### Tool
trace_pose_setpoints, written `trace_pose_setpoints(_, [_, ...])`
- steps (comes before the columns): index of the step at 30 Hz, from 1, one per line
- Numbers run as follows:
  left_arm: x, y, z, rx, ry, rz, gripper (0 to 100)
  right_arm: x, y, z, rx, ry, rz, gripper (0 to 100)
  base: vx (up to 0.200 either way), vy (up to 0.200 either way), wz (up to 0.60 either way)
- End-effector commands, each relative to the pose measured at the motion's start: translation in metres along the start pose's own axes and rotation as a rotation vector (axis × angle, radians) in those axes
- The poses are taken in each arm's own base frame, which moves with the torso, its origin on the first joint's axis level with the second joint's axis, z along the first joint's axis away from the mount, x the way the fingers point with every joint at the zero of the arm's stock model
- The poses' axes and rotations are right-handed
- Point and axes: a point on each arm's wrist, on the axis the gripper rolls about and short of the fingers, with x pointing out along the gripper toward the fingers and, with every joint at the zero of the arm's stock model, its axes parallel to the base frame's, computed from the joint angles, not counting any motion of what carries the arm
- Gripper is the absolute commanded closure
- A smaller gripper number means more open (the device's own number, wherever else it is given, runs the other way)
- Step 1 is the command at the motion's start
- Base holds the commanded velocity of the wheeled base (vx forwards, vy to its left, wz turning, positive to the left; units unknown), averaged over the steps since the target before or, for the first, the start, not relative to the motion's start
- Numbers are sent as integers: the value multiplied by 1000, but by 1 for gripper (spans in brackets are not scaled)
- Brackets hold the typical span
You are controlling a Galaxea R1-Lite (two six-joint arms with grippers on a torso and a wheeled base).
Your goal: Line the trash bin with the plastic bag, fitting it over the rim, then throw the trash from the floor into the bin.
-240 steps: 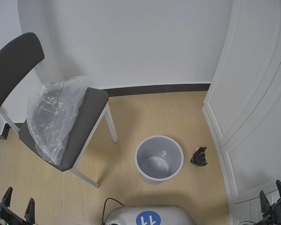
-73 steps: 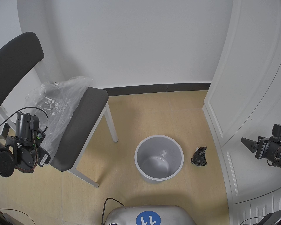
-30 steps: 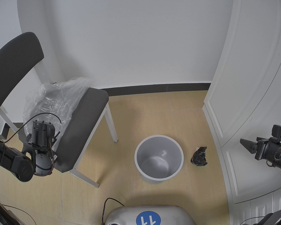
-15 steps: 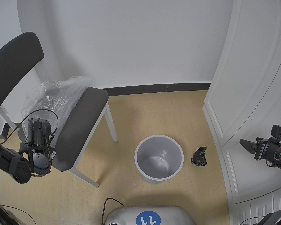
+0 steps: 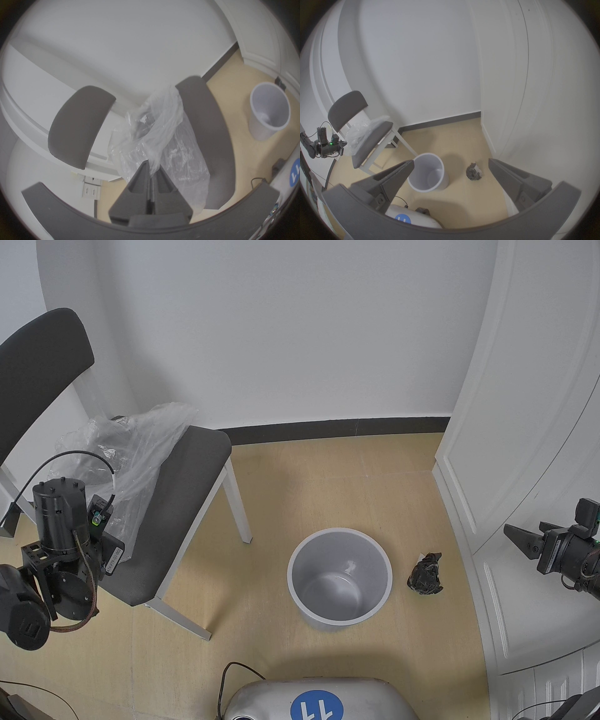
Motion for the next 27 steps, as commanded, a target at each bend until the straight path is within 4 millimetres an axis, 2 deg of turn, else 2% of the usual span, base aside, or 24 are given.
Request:
trace_pose_setpoints(1, [-29, 15, 14, -79, -126, -15, 100, 11, 7, -15, -6, 40, 42, 0, 0, 0, 0])
trace_pose_setpoints(8, [-48, 18, 25, -157, -220, -68, 100, 20, 17, -26, -16, 57, 74, 0, 0, 0, 0])
trace_pose_setpoints(11, [-68, 10, 37, -297, -327, -218, 100, 30, 25, -32, 4, 73, 60, 0, 0, 0, 0])
trace_pose_setpoints(12, [-68, 10, 37, -297, -327, -218, 100, 30, 25, -32, 4, 73, 60, 0, 0, 0, 0])
trace_pose_setpoints(15, [-81, 2, 41, -403, -383, -360, 100, 36, 32, -38, 6, 72, 59, 0, 0, 0, 0])
trace_pose_setpoints(19, [-91, 2, 45, -529, -424, -499, 100, 37, 38, -42, -8, 91, 80, 0, 0, 0, 0])
trace_pose_setpoints(24, [-93, 4, 47, -594, -444, -570, 100, 36, 48, -39, -19, 77, 121, 0, 0, 0, 0])
trace_pose_setpoints(25, [-96, 9, 50, -645, -483, -611, 100, 41, 61, -30, -26, 57, 166, 0, 0, 0, 0])
trace_pose_setpoints(27, [-97, 12, 51, -663, -505, -619, 100, 51, 69, -28, -27, 59, 183, 0, 0, 0, 0])
